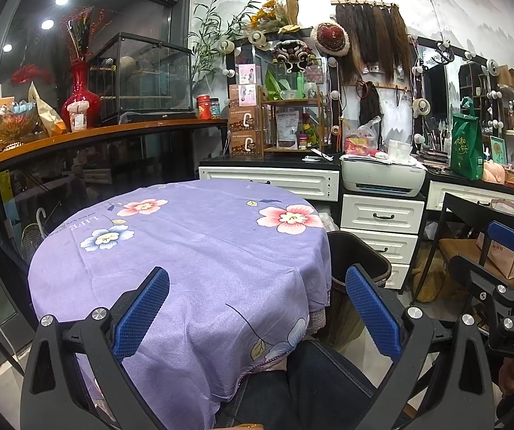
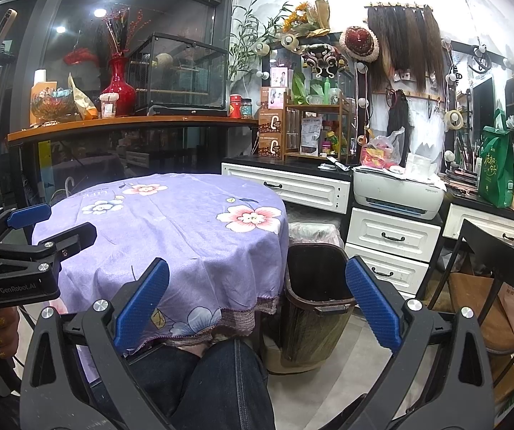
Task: Collect trash
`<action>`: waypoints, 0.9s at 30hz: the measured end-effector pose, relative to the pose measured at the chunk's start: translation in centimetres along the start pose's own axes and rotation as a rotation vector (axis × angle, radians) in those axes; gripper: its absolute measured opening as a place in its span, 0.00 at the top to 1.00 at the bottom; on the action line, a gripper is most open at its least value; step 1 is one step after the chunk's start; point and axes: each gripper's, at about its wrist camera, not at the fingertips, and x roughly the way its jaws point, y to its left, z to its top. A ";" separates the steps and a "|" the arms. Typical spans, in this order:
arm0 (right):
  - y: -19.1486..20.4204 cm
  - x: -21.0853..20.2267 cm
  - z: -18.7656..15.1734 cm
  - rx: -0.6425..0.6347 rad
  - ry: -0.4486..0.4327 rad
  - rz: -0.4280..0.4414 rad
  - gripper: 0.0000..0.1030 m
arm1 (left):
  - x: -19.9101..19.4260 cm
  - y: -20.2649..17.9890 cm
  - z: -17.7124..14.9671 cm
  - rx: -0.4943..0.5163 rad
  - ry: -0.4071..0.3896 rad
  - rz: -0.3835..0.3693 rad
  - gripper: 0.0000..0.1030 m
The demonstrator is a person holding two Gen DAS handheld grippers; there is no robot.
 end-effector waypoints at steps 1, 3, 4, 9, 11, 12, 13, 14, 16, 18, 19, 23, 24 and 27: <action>0.0 0.0 0.0 0.000 -0.001 0.000 0.05 | 0.0 0.1 -0.1 0.000 0.000 -0.001 0.05; 0.0 0.0 0.0 -0.001 0.000 -0.001 0.05 | 0.1 0.2 -0.1 0.000 -0.001 0.000 0.05; 0.0 0.0 0.0 0.000 -0.001 -0.001 0.05 | 0.0 0.1 -0.1 0.001 0.001 0.000 0.05; 0.0 0.0 0.0 0.001 0.000 0.000 0.05 | 0.1 0.2 -0.2 0.007 0.000 -0.002 0.05; 0.0 0.0 0.0 0.001 0.000 0.000 0.05 | 0.2 0.4 -0.2 0.009 0.002 0.000 0.05; 0.0 0.0 0.0 0.001 0.000 0.000 0.05 | 0.2 0.4 -0.2 0.011 0.002 0.000 0.05; 0.1 0.0 -0.1 0.001 0.001 0.000 0.05 | 0.2 0.4 -0.2 0.011 0.001 -0.001 0.05; 0.0 0.0 0.0 0.001 0.001 0.000 0.05 | 0.2 0.4 -0.2 0.011 0.001 -0.002 0.05; 0.1 0.0 0.0 0.001 0.001 0.000 0.05 | 0.2 0.4 -0.2 0.010 0.002 -0.001 0.05; 0.0 0.0 0.0 0.001 0.001 0.000 0.05 | 0.2 0.5 -0.3 0.011 0.002 0.000 0.05; 0.0 0.0 0.0 0.001 0.000 0.000 0.05 | 0.2 0.4 -0.2 0.011 0.002 -0.001 0.05; 0.0 0.0 0.0 0.002 0.001 0.000 0.05 | 0.2 0.4 -0.2 0.012 0.002 -0.002 0.05; 0.0 0.0 0.0 0.002 0.001 0.001 0.05 | 0.3 0.5 -0.3 0.012 0.003 -0.003 0.05; 0.0 0.0 0.1 0.001 0.001 0.000 0.05 | 0.2 0.4 -0.3 0.012 0.002 -0.003 0.05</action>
